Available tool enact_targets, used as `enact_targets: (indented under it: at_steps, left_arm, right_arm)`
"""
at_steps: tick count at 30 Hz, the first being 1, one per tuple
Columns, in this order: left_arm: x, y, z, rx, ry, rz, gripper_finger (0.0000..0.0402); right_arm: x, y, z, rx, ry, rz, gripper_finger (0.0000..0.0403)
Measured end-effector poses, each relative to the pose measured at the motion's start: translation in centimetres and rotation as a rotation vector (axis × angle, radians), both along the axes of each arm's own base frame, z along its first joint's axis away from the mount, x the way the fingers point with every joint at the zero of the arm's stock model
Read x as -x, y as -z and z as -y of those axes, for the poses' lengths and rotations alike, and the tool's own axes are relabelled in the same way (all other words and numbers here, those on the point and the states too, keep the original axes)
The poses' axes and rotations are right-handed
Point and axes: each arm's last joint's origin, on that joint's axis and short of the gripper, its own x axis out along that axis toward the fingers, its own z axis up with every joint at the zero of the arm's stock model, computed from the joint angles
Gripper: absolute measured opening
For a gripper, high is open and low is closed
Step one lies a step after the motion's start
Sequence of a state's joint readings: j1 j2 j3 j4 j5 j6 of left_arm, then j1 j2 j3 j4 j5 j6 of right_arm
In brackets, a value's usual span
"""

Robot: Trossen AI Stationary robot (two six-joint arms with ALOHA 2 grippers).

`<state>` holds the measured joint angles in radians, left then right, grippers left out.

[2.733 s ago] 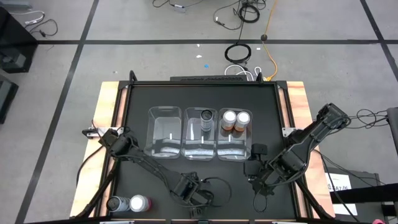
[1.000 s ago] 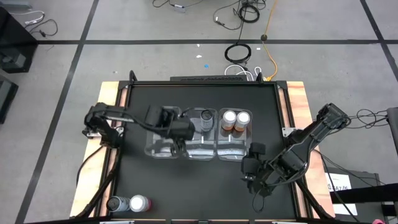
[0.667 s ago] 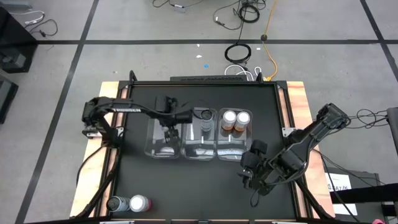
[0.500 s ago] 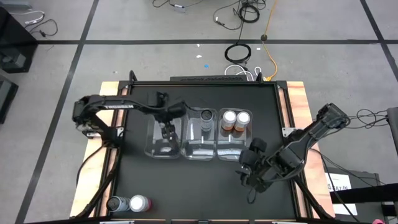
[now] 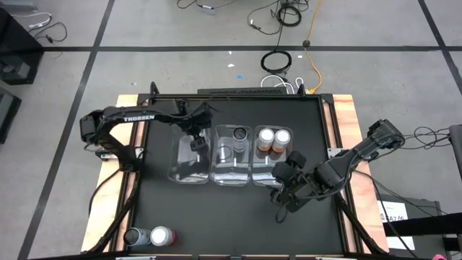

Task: Sort soda cans
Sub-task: Put the right pink-white soda can in the middle left transparent bin

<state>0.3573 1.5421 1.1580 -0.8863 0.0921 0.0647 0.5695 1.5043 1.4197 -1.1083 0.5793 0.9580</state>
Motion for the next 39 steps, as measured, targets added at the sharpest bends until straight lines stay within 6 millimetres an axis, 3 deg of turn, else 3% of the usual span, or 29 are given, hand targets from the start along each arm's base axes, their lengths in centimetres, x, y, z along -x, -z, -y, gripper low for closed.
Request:
enact_targets:
  at_steps: [16,39]
  left_arm:
    - [-1.6,3.6,-2.0,0.017,0.011,-0.053,0.0321]
    - [-1.6,3.7,-2.0,0.025,0.006,-0.056,0.0321]
  right_arm:
    - [-0.2,0.0,0.1,-0.039,0.049,0.024,0.0384]
    - [-0.2,0.0,0.1,-0.033,0.040,0.018,0.0384]
